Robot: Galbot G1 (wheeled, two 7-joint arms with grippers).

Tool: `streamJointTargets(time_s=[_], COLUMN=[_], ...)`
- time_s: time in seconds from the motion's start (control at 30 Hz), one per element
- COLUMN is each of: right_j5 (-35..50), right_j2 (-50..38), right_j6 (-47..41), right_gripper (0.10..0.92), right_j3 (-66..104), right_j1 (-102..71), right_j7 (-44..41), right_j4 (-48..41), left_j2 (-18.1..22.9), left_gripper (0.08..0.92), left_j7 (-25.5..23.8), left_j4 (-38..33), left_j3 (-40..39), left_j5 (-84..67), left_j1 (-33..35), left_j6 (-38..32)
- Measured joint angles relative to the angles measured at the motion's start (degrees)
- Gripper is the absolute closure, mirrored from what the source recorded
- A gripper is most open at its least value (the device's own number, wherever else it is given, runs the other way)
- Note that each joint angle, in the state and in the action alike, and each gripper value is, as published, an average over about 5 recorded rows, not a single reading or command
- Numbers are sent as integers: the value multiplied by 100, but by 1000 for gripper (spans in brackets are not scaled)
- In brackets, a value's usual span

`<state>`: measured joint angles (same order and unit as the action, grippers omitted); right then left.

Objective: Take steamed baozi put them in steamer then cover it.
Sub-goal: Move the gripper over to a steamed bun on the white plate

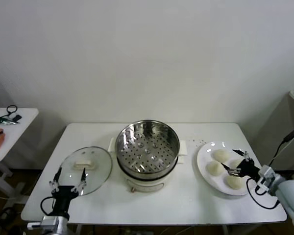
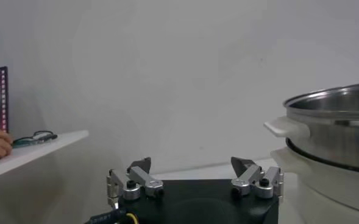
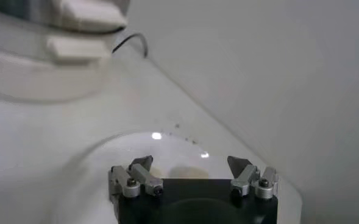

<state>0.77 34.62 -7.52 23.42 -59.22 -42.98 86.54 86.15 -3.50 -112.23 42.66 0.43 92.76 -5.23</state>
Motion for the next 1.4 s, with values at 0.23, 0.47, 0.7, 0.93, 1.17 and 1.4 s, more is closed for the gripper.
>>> streamJointTargets(time_s=[0.23, 0.47, 0.7, 0.93, 1.17, 1.4], right_j5=[-521, -839, -1129, -1358, -1500, -1606], right_j2=[-396, -247, 283, 865, 1374, 1721], right_j6=[71, 258, 498, 722, 873, 987], right_gripper=[203, 203, 203, 203, 203, 203], right_j3=[-1851, -3928, -5317, -5948, -6292, -6452], right_j1=[1943, 3951, 5196, 5751, 5978, 6085], right_j7=[-992, -1622, -1995, -2122, -2236, -2288], right_j4=[-706, -1623, -2641, -3523, -4207, -4656], left_j2=[-42, -62, -60, -85, -84, -78], left_gripper=[177, 177, 177, 177, 177, 177], left_j7=[27, 43, 54, 58, 58, 58], left_j4=[25, 71, 123, 207, 264, 331], left_j3=[9, 43, 105, 181, 199, 228], left_j5=[-38, -50, -77, -104, -103, -100], left_j1=[-32, -58, -84, -87, -100, -102], left_j6=[48, 98, 140, 148, 170, 167])
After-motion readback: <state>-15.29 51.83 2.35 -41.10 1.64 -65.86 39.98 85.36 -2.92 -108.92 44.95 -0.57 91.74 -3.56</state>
